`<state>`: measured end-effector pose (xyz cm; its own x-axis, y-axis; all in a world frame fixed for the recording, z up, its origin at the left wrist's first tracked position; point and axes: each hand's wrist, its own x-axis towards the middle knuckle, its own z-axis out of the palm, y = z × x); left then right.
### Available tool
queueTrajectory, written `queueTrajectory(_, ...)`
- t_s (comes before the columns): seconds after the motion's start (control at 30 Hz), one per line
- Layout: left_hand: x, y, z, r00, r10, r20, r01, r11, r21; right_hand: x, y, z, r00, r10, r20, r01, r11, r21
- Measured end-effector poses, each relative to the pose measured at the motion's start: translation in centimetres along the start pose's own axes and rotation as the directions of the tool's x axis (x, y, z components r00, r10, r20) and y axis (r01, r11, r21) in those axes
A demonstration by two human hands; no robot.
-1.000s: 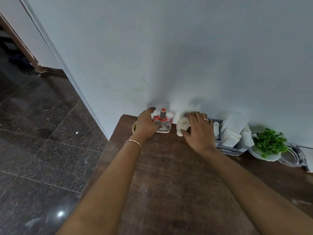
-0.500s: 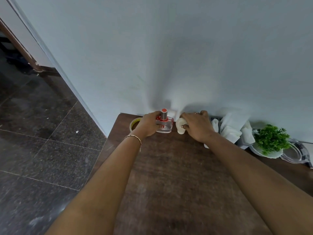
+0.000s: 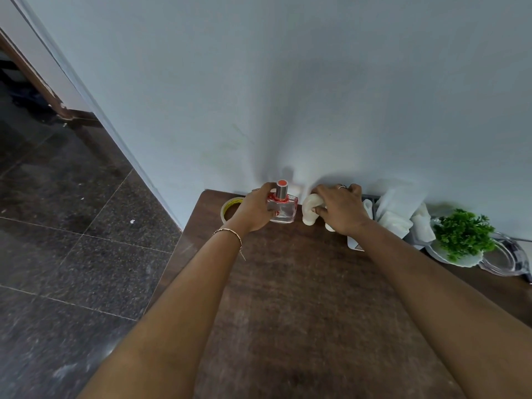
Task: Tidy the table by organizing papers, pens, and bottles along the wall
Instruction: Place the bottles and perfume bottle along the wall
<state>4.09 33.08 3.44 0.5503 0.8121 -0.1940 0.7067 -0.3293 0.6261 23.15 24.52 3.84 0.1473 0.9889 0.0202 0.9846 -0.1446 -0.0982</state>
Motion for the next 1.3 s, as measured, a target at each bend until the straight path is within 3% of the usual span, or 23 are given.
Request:
queueTrajectory(0.13, -0.3, -1.0, 0.1, 0.995, -0.068, -0.079, 0.069, 0.998, 0.01, 0.0, -0.2, -0.3, 1.0, -0.003, -0.004, 0.003, 1.0, 0.012)
queueTrajectory(0.23, -1.0, -2.3, 0.3, 0.964, -0.139, -0.226, 0.173, 0.975, 0.138, -0.2, -0.4, -0.5, 1.0, -0.002, 0.012, 0.002, 1.0, 0.011)
queueTrajectory(0.33, -1.9, -3.7, 0.6, 0.944, -0.211, -0.255, 0.281, 0.917, 0.282, -0.7, -0.5, -0.6, 0.999, -0.027, 0.041, 0.027, 1.0, -0.004)
queueTrajectory(0.5, -3.0, -5.1, 1.4, 0.976, -0.04, -0.213, 0.15, 0.835, 0.53, -1.8, -0.7, -0.6, 0.999, -0.036, -0.017, 0.036, 0.999, 0.005)
queueTrajectory(0.73, -3.2, -5.0, 1.9, 0.976, 0.014, -0.218, 0.108, 0.838, 0.535, -4.4, -1.9, 0.4, 0.987, -0.007, -0.159, 0.026, 0.992, 0.12)
queueTrajectory(0.97, -6.9, -3.9, 3.1, 0.943, -0.086, -0.321, 0.187, 0.936, 0.298, -8.8, -4.6, 1.6, 0.979, -0.009, -0.203, 0.055, 0.973, 0.224)
queueTrajectory(1.2, -17.6, -3.3, 6.3, 0.846, -0.288, -0.449, 0.253, 0.958, -0.136, -14.8, -9.7, 2.4, 0.978, -0.203, -0.054, 0.208, 0.9, 0.382)
queueTrajectory(1.3, -24.5, -3.3, 8.6, 0.814, -0.311, -0.49, 0.225, 0.947, -0.228, -18.2, -12.2, 2.7, 0.972, -0.234, 0.012, 0.198, 0.846, 0.494)
